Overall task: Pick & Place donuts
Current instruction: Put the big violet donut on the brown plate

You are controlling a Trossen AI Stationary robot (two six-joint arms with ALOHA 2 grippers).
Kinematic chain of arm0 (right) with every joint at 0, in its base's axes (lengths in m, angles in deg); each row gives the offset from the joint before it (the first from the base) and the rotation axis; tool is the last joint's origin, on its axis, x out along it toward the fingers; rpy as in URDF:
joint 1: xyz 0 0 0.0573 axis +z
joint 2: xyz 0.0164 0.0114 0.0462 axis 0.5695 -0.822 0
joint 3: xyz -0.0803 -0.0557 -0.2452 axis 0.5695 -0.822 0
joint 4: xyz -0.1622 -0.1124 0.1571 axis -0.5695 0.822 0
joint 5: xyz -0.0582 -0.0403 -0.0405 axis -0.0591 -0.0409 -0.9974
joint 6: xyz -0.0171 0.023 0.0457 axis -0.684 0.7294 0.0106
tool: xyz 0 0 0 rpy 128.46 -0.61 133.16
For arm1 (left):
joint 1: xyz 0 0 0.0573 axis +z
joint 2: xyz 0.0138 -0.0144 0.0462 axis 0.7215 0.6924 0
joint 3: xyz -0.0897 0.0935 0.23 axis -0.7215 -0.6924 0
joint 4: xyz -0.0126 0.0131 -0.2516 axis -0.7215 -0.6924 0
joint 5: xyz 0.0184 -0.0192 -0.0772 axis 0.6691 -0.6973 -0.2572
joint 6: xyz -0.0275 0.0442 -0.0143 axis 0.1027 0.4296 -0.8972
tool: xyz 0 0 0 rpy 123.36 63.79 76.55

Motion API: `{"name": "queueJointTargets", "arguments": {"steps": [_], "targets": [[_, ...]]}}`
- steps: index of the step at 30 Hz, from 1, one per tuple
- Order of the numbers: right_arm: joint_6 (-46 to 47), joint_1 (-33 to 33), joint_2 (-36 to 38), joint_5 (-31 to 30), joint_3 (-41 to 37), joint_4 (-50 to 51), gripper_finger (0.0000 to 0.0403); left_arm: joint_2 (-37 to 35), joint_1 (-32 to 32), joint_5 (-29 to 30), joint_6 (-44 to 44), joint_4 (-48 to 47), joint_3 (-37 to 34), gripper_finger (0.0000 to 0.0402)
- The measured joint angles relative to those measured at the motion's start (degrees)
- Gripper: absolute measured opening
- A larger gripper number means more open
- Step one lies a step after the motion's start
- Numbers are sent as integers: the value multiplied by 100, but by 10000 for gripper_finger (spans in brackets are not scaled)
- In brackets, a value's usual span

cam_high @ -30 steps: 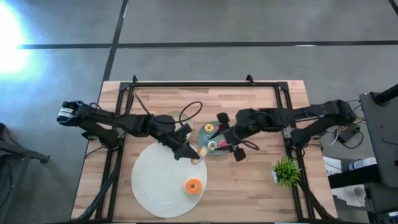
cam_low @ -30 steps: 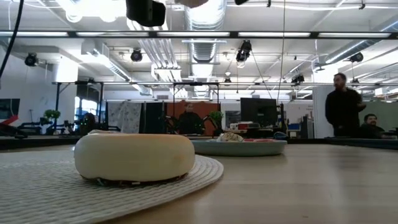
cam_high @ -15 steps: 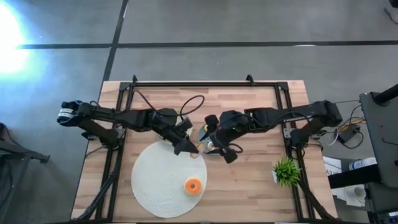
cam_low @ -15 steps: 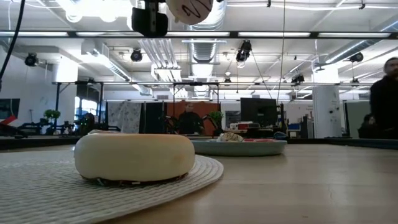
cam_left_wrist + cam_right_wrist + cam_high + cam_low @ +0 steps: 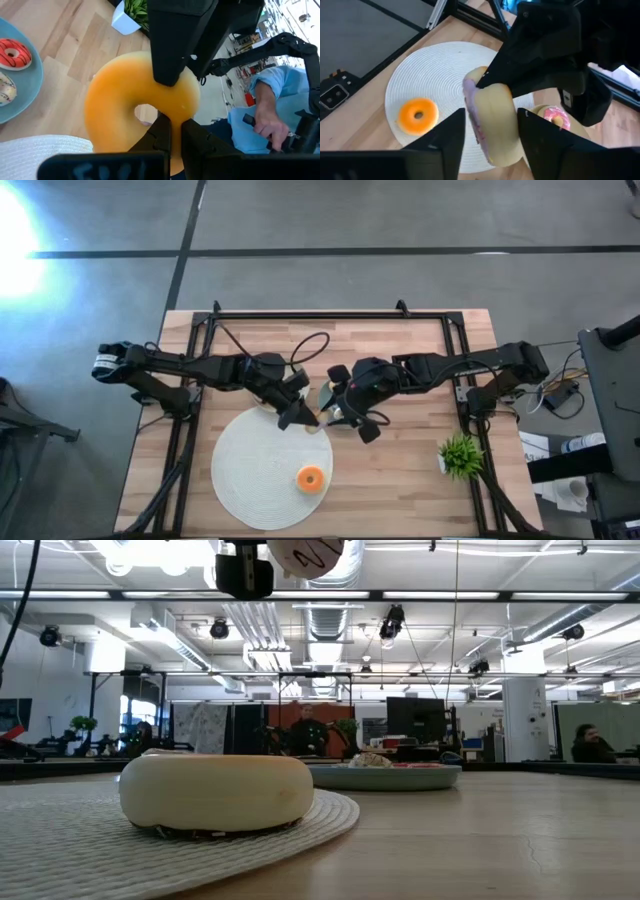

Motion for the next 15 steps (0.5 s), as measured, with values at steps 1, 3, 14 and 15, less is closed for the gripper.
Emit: {"name": "queueJointTargets", "arguments": {"steps": [1,3,14,15], "targets": [[34,0,-27,-9,0,-45,153,0,3,-1,15,8,0,0],[142,-13,-45,-5,0,-60,130,0,4,-4,17,3,-1,0],[935,-291,-120,6,-9,93,16,-25,2,814,-14,-210,-4,50],[1005,-338,-123,7,-9,106,15,-42,2,922,-11,-298,-4,59]]}}
